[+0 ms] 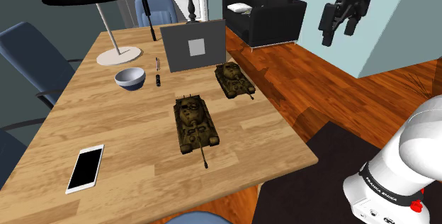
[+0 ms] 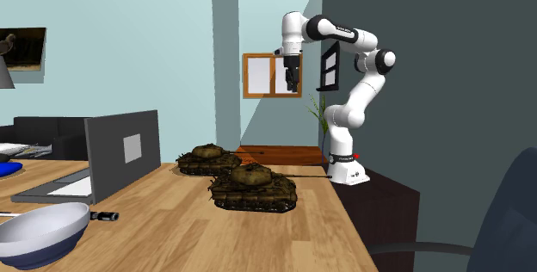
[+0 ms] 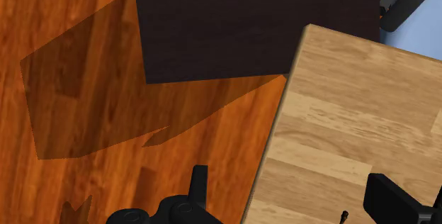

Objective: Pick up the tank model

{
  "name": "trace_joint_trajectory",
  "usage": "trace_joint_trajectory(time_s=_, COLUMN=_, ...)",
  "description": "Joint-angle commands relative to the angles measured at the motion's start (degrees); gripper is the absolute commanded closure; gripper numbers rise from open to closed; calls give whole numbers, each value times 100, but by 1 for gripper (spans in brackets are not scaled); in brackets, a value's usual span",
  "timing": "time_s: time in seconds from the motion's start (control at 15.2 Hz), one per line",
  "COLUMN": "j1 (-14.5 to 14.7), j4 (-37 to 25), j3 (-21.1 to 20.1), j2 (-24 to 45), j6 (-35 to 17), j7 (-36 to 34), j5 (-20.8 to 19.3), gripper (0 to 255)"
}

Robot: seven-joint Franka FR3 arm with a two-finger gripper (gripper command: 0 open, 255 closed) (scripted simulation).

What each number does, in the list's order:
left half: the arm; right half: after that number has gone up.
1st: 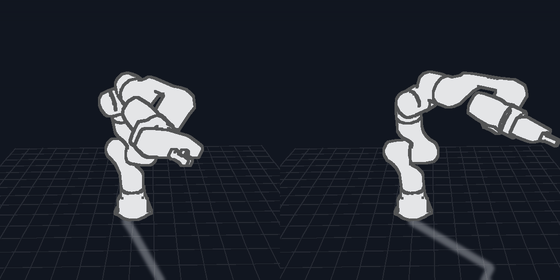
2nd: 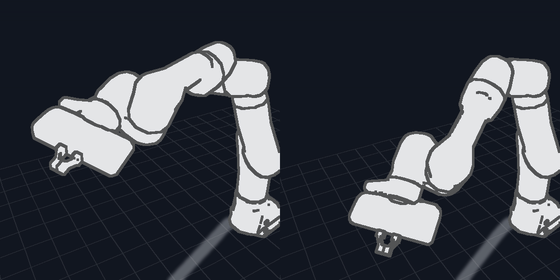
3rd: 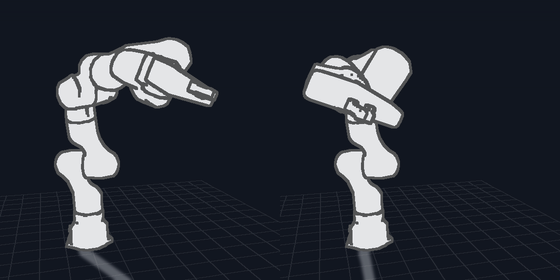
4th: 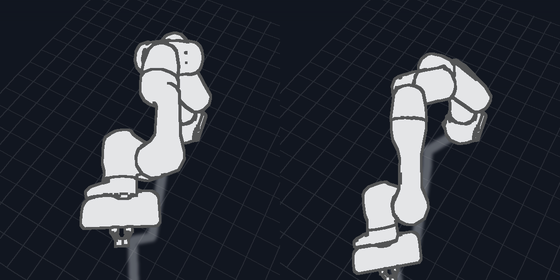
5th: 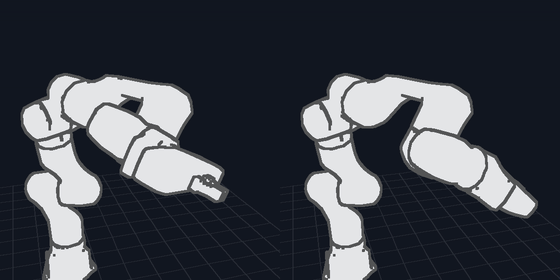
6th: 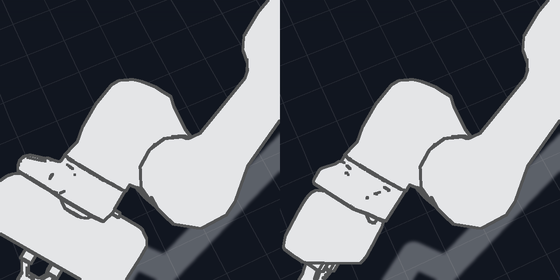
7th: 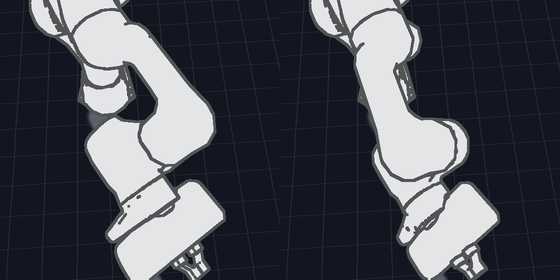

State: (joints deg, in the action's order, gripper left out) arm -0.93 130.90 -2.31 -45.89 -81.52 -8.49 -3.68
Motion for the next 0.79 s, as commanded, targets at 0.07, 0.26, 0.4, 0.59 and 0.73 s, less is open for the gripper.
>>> trace_joint_trajectory(time_s=0.07, j1=24, j4=79, j3=-108, j2=26, j6=-112, j7=-150, j5=93, gripper=0)
trace_joint_trajectory(time_s=0.26, j1=94, j4=273, j3=-440, j2=154, j6=-466, j7=-591, j5=365, gripper=0)
trace_joint_trajectory(time_s=0.4, j1=141, j4=366, j3=-665, j2=281, j6=-715, j7=-880, j5=533, gripper=0)
trace_joint_trajectory(time_s=0.59, j1=202, j4=449, j3=-1007, j2=534, j6=-1102, j7=-1308, j5=762, gripper=0)
trace_joint_trajectory(time_s=0.73, j1=236, j4=466, j3=-1237, j2=744, j6=-1368, j7=-1591, j5=892, gripper=0)
